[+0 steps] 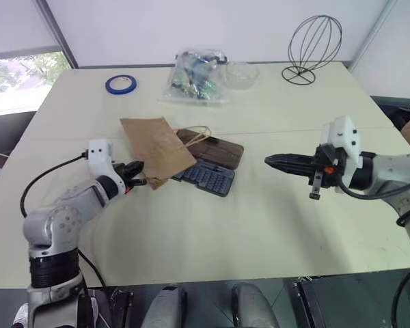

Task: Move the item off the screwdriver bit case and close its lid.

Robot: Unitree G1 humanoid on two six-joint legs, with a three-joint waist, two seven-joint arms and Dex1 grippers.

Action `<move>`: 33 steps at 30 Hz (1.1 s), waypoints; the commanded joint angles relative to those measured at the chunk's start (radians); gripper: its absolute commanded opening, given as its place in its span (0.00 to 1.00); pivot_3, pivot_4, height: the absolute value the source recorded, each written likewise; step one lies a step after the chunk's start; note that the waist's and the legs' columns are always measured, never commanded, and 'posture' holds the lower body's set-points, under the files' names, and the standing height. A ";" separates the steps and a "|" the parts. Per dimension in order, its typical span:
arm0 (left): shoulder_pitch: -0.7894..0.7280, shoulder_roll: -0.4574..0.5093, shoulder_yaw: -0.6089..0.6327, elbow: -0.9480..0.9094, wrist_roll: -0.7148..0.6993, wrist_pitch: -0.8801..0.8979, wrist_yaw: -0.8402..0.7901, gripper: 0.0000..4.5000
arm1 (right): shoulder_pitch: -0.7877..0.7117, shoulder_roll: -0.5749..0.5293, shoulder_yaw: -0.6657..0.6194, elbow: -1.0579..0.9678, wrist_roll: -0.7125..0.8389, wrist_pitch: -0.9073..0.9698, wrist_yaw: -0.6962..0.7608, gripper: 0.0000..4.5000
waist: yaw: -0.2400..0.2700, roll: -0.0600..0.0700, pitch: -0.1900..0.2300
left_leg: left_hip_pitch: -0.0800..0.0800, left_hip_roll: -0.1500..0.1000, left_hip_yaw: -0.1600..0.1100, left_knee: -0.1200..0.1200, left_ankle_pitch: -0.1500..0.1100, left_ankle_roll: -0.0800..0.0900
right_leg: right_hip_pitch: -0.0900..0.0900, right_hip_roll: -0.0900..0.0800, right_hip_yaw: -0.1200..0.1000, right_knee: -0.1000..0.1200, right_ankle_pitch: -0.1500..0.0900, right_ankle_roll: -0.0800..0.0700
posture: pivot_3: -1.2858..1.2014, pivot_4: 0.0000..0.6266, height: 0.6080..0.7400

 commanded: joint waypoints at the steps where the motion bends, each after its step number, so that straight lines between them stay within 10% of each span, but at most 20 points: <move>1: -0.024 0.000 0.047 0.005 0.003 -0.007 0.022 0.01 | -0.001 0.010 -0.030 -0.030 0.012 -0.019 -0.005 0.00 | -0.001 0.000 0.000 | 0.000 0.000 0.000 0.000 0.000 0.000 | 0.000 0.000 0.000 0.000 0.000 0.000 | 0.52 0.24 1.00; 20: -0.003 0.082 0.515 0.061 0.084 -0.127 0.332 0.01 | -0.055 0.081 0.063 0.015 -0.012 -0.041 0.026 0.00 | -0.004 -0.001 -0.001 | 0.000 0.000 0.000 0.000 0.000 -0.001 | 0.000 0.000 0.000 0.000 0.000 0.000 | 0.52 0.24 1.00; 33: 0.056 0.121 0.557 0.044 0.067 -0.156 0.270 0.01 | -0.075 0.098 0.083 0.028 -0.018 -0.037 0.046 0.00 | 0.002 -0.004 -0.002 | -0.001 0.000 -0.001 0.000 0.001 -0.002 | -0.001 0.000 0.000 0.000 0.000 0.000 | 0.52 0.24 1.00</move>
